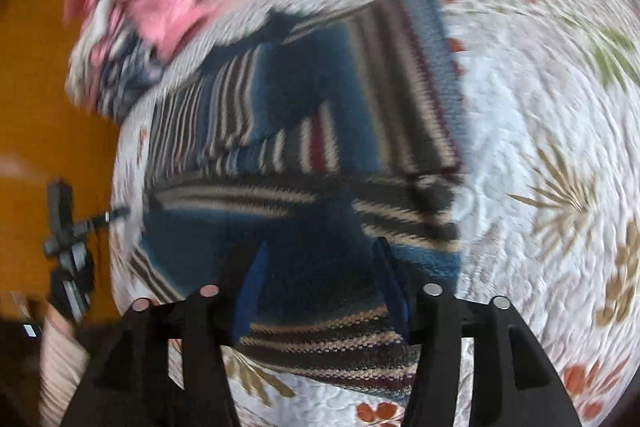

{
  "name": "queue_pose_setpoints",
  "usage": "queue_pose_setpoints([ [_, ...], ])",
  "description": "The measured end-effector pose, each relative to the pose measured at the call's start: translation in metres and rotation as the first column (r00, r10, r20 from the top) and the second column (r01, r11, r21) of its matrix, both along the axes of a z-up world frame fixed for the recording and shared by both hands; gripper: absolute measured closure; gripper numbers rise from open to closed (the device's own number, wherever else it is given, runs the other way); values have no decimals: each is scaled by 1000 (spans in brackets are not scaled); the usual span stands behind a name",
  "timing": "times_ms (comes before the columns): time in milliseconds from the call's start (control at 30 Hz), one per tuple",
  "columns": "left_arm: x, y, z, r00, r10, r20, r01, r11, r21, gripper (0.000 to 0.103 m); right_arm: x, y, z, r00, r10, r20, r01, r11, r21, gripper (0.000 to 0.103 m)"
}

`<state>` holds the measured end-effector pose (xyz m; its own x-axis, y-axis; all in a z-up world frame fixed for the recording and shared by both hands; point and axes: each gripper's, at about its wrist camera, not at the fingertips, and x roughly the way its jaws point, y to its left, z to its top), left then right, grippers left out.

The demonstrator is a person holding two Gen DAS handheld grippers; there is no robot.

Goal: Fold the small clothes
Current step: 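Lift the hem with both tools and fold it toward the collar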

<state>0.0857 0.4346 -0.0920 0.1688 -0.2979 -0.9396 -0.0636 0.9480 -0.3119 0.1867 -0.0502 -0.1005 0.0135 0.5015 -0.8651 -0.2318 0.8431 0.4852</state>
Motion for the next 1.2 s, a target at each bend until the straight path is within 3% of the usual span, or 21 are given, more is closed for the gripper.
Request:
queue_pose_setpoints([
  [133,-5,-6,-18,995,-93,-27,94,994,55,45,-2,21,-14,995,102,16,-100,992,-76,44],
  [267,-3,-7,-34,992,-117,-44,120,989,83,44,3,30,-31,989,145,-12,-146,984,-98,44],
  [500,-3,-26,-54,977,-204,-60,211,967,145,29,2,41,-59,977,213,-30,-215,958,-190,42],
  [600,-1,-32,-59,975,-215,-61,222,960,172,29,0,48,-61,970,242,-9,-238,946,-218,41],
  [633,-1,-33,-59,975,-213,-59,220,960,172,31,-2,51,-59,968,249,-1,-243,943,-226,49],
  [667,0,-34,-58,975,-217,-53,223,962,158,41,-2,54,-58,967,255,5,-248,943,-220,64],
  [733,2,-42,-55,972,-230,-49,235,961,146,55,-4,58,-55,962,271,13,-262,942,-211,73],
  [833,5,-53,-48,967,-250,-43,254,948,193,76,-6,60,-50,959,281,22,-269,936,-227,92],
  [867,5,-53,-45,968,-248,-36,250,947,203,88,-5,57,-47,962,273,20,-264,944,-199,92],
  [900,6,-52,-40,970,-242,-25,242,948,205,93,-4,54,-41,965,261,29,-253,952,-172,93],
  [1100,4,-44,3,963,-260,77,251,962,111,95,-4,42,2,969,226,100,-220,973,-63,93],
  [1200,2,-49,28,951,-274,145,262,960,101,95,-6,35,22,966,219,139,-217,976,-28,93],
])
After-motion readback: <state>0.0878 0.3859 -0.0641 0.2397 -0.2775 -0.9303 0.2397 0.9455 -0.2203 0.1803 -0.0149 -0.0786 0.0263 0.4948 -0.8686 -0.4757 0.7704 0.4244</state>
